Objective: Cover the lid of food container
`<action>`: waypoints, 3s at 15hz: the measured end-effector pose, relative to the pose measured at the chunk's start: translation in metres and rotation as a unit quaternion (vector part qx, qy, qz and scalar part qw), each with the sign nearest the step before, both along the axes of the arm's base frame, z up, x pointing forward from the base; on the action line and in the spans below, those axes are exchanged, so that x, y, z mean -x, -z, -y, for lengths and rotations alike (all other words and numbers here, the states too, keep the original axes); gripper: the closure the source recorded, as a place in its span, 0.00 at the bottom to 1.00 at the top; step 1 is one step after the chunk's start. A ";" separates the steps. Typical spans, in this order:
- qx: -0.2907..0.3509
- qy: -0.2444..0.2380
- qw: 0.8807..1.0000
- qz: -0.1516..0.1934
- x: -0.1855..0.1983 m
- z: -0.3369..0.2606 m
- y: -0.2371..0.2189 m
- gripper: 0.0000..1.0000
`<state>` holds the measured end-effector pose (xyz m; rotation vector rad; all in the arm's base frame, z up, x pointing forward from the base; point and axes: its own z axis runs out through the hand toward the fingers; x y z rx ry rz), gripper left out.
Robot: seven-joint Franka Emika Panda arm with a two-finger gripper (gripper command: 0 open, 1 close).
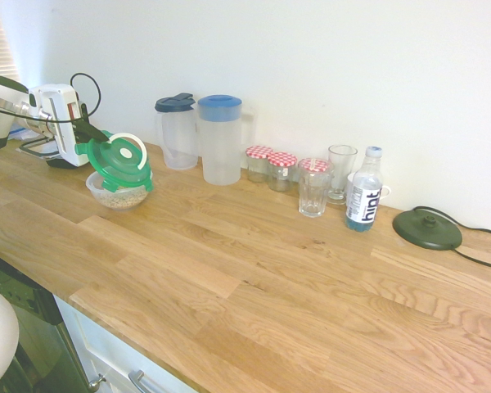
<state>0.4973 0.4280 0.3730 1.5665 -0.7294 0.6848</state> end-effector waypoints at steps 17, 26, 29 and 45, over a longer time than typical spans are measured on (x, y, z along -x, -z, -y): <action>-0.028 -0.034 0.999 -0.033 0.037 -0.031 0.043 0.00; -0.138 -0.063 0.986 -0.071 0.082 -0.051 0.011 0.00; -0.188 -0.061 0.977 -0.082 0.091 -0.045 -0.012 0.00; -0.611 -0.102 0.780 -0.081 0.053 0.358 -0.176 0.00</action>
